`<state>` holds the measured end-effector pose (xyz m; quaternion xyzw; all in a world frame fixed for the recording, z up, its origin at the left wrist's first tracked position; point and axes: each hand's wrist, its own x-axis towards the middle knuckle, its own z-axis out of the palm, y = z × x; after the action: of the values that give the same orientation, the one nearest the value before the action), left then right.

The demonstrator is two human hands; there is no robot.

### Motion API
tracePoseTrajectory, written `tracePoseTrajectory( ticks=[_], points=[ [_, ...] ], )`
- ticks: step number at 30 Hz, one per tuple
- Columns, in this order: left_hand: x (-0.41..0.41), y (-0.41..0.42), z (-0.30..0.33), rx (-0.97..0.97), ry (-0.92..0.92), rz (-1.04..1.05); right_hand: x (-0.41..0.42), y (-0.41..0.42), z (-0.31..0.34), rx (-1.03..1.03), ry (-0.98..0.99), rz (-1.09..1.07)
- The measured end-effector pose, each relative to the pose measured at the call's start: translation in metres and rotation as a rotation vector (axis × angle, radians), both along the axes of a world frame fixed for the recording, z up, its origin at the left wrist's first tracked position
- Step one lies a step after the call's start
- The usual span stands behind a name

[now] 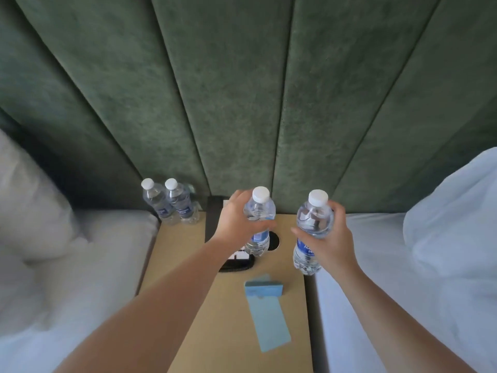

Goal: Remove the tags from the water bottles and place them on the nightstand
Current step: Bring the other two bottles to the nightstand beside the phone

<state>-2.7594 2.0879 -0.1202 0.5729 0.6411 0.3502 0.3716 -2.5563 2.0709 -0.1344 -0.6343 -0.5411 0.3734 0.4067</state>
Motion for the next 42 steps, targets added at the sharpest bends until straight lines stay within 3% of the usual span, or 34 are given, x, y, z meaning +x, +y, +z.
tracePoseTrajectory(
  ticks=[13,21,28,35,38,42],
  points=[
    [0.01,0.107,-0.139,0.059,-0.079,-0.061,-0.003,0.123,-0.148,-0.003,0.01,-0.024],
    [0.012,0.107,-0.156,0.181,-0.061,-0.073,0.0,0.132,-0.15,-0.003,0.021,0.171],
    [0.0,0.107,-0.154,0.127,-0.154,-0.168,0.029,0.136,-0.123,-0.117,0.078,0.336],
    [-0.012,0.105,-0.156,0.147,-0.014,-0.133,0.023,0.137,-0.113,-0.08,-0.085,0.411],
    [-0.009,0.101,-0.155,0.212,0.114,-0.112,0.021,0.134,-0.113,-0.061,-0.083,0.39],
    [-0.012,0.103,-0.147,0.194,0.137,-0.126,0.018,0.132,-0.111,-0.064,-0.068,0.38]
  ],
)
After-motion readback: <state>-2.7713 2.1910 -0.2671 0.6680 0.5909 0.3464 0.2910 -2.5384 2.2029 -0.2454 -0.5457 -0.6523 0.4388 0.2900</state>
